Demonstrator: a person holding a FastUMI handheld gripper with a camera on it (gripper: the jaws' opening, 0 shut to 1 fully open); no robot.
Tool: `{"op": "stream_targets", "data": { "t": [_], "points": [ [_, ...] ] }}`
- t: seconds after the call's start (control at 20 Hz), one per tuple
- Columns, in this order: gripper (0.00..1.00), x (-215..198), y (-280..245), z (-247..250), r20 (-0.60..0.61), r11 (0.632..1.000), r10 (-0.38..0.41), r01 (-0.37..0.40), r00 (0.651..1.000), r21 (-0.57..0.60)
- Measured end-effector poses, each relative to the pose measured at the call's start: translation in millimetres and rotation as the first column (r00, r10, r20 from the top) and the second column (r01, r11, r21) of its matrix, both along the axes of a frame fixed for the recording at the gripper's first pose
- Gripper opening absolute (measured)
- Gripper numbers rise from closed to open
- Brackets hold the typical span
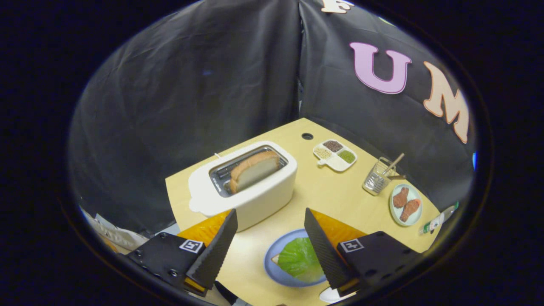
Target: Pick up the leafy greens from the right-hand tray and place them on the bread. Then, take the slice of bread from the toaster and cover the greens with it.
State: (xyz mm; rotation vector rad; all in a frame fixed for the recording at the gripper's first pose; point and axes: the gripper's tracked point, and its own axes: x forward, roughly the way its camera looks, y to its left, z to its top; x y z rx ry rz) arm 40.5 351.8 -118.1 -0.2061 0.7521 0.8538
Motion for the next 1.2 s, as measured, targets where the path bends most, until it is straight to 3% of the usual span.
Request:
{"op": "stream_targets", "data": {
  "t": [0.5, 0.75, 0.95, 1.2],
  "points": [
    [1.00, 29.2, 63.3, 13.7, -0.100, 0.995, -0.057, 0.065, 0.993, 0.069],
    [0.97, 46.8, 71.5, -3.1, -0.161, 0.989, -0.138, 0.146, 0.977, 0.036],
    [0.96, 52.8, 81.7, -12.6, -0.183, 0.987, -0.151, 0.159, 0.971, 0.029],
    [0.58, 43.3, 92.5, -16.1, -0.238, 0.988, -0.131, 0.145, 0.962, 0.044]
  ]
}}
